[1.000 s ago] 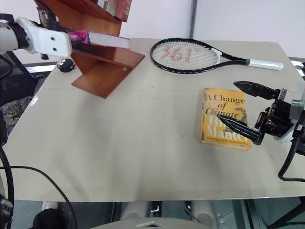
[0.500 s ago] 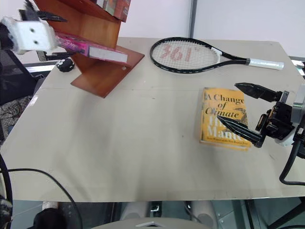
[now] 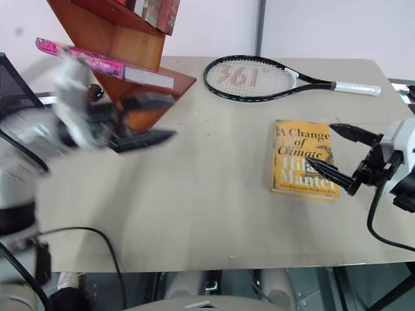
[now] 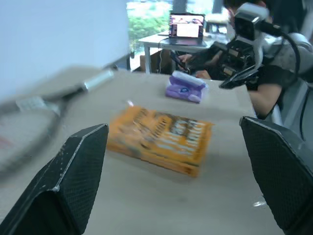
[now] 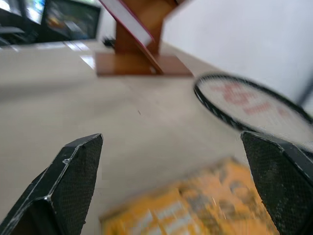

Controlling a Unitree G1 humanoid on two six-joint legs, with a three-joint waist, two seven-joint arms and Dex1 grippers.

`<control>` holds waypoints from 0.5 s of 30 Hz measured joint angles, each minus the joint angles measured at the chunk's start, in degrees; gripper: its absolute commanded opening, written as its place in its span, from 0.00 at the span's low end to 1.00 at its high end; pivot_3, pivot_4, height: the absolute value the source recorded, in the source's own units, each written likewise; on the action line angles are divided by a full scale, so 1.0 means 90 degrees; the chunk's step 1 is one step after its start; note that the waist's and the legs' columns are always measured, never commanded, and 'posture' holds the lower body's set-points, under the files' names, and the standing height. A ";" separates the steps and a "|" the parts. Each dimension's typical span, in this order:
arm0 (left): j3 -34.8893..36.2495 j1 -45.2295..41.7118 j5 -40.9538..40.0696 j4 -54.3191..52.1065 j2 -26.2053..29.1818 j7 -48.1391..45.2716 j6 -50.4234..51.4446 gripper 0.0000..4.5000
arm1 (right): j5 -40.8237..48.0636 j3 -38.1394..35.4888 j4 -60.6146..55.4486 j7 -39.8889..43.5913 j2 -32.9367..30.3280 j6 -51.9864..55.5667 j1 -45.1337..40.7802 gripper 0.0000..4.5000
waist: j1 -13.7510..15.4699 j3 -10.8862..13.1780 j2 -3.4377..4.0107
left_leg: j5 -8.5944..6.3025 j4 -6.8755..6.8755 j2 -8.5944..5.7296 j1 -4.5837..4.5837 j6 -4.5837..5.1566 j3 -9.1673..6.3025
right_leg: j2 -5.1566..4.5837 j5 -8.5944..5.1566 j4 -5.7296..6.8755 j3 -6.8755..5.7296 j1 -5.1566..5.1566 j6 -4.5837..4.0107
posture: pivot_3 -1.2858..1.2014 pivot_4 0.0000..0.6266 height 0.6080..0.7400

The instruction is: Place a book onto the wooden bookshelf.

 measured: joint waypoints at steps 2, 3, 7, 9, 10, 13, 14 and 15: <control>-0.0010 0.0744 0.0333 -0.0058 -0.0262 0.0357 -0.0249 0.98 | -0.0159 -0.0196 0.0106 0.0068 0.0107 -0.0040 0.0554 1.00 | 0.0052 0.0000 0.0000 | 0.0002 -0.0011 0.0003 0.0009 -0.0005 0.0001 | 0.0015 -0.0001 0.0003 0.0001 0.0000 -0.0002 | 0.52 0.24 0.83; 0.0033 0.1111 0.0510 -0.0090 -0.0353 0.0457 -0.0428 0.98 | -0.0243 -0.0370 0.0167 0.0154 0.0135 -0.0076 0.0859 1.00 | 0.0063 -0.0004 0.0008 | 0.0001 -0.0017 0.0002 0.0015 -0.0005 0.0007 | 0.0013 -0.0001 0.0003 0.0005 0.0001 -0.0004 | 0.52 0.24 0.83; 0.0137 0.2037 0.1010 -0.0051 -0.0523 0.0601 -0.0926 0.98 | -0.0548 -0.1041 0.0682 0.0549 0.0135 -0.0340 0.1675 1.00 | 0.0084 -0.0006 0.0011 | -0.0001 -0.0032 -0.0002 0.0019 -0.0002 0.0021 | -0.0002 -0.0002 -0.0014 0.0009 0.0000 -0.0004 | 0.52 0.24 0.83; 0.0179 0.2329 0.1153 -0.0069 -0.0534 0.0600 -0.1114 0.98 | -0.0609 -0.1381 0.0920 0.0778 0.0135 -0.0479 0.1930 1.00 | 0.0077 -0.0008 0.0013 | -0.0015 -0.0032 -0.0002 0.0021 -0.0021 0.0025 | -0.0025 -0.0001 -0.0022 0.0009 0.0000 -0.0007 | 0.52 0.24 0.83; 0.0184 0.2486 0.1227 -0.0077 -0.0533 0.0595 -0.1196 0.98 | -0.0641 -0.1538 0.1012 0.0866 0.0135 -0.0553 0.2060 1.00 | 0.0075 -0.0014 0.0020 | -0.0018 -0.0032 -0.0002 0.0022 -0.0025 0.0027 | -0.0027 0.0000 -0.0024 0.0010 0.0000 -0.0008 | 0.52 0.24 0.83; 0.0180 0.2769 0.1368 -0.0086 -0.0535 0.0583 -0.1354 0.98 | -0.0794 -0.1736 0.1168 0.1040 0.0136 -0.0658 0.2351 1.00 | 0.0069 -0.0015 0.0021 | -0.0021 -0.0036 0.0000 0.0023 -0.0028 0.0024 | -0.0031 0.0000 -0.0025 0.0013 -0.0006 -0.0008 | 0.52 0.24 0.83; 0.0179 0.2826 0.1411 -0.0089 -0.0546 0.0583 -0.1411 0.98 | -0.0846 -0.1780 0.1217 0.1084 0.0140 -0.0714 0.2455 1.00 | 0.0069 -0.0015 0.0022 | -0.0021 -0.0041 0.0000 0.0024 -0.0028 0.0023 | -0.0031 0.0000 -0.0027 0.0015 -0.0007 -0.0008 | 0.52 0.24 0.83; 0.0175 0.2867 0.1480 -0.0089 -0.0585 0.0590 -0.1487 0.98 | -0.0922 -0.1823 0.1297 0.1113 0.0175 -0.0791 0.2533 1.00 | 0.0069 -0.0015 0.0022 | -0.0021 -0.0048 0.0000 0.0024 -0.0029 0.0023 | -0.0031 0.0000 -0.0028 0.0016 -0.0010 -0.0008 | 0.52 0.24 0.83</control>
